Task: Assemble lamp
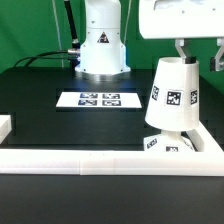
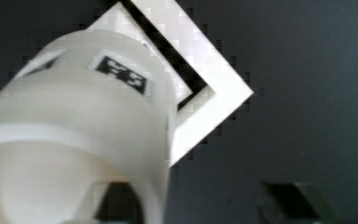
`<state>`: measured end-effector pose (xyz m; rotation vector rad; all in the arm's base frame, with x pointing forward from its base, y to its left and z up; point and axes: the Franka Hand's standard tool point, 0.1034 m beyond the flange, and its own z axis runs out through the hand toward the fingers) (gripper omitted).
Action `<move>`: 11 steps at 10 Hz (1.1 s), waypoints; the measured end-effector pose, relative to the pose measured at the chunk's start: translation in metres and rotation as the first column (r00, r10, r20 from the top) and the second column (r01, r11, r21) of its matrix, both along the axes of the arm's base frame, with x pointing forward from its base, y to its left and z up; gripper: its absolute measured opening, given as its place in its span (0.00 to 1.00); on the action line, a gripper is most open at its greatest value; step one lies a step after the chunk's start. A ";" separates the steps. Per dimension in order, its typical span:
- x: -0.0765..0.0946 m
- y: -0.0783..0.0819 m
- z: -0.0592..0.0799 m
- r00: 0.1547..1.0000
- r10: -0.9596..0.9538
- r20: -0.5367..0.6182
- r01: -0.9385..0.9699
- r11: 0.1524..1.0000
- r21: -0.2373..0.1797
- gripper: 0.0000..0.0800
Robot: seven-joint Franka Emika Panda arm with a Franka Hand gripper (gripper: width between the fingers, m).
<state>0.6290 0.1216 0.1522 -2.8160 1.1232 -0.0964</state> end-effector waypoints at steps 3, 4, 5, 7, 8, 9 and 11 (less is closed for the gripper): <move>-0.001 0.000 0.004 1.000 -0.002 0.001 0.002 1.000 0.003 0.79; -0.003 0.000 0.009 1.000 -0.003 0.000 0.003 1.000 0.007 0.85; -0.006 0.001 0.017 1.000 -0.003 -0.014 0.004 1.000 0.013 0.85; -0.009 -0.003 0.033 0.999 -0.012 -0.033 0.013 1.000 0.027 0.87; -0.009 -0.003 0.035 0.999 -0.021 -0.027 0.022 0.999 0.029 0.87; -0.012 0.000 0.031 0.999 -0.040 -0.022 0.041 0.999 0.029 0.87; -0.013 0.000 0.030 0.999 -0.035 -0.023 0.036 0.999 0.028 0.87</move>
Offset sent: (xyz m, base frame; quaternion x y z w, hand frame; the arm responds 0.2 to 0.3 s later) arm -0.0234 -0.0051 0.0160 -0.0243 -0.0190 0.0264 0.9992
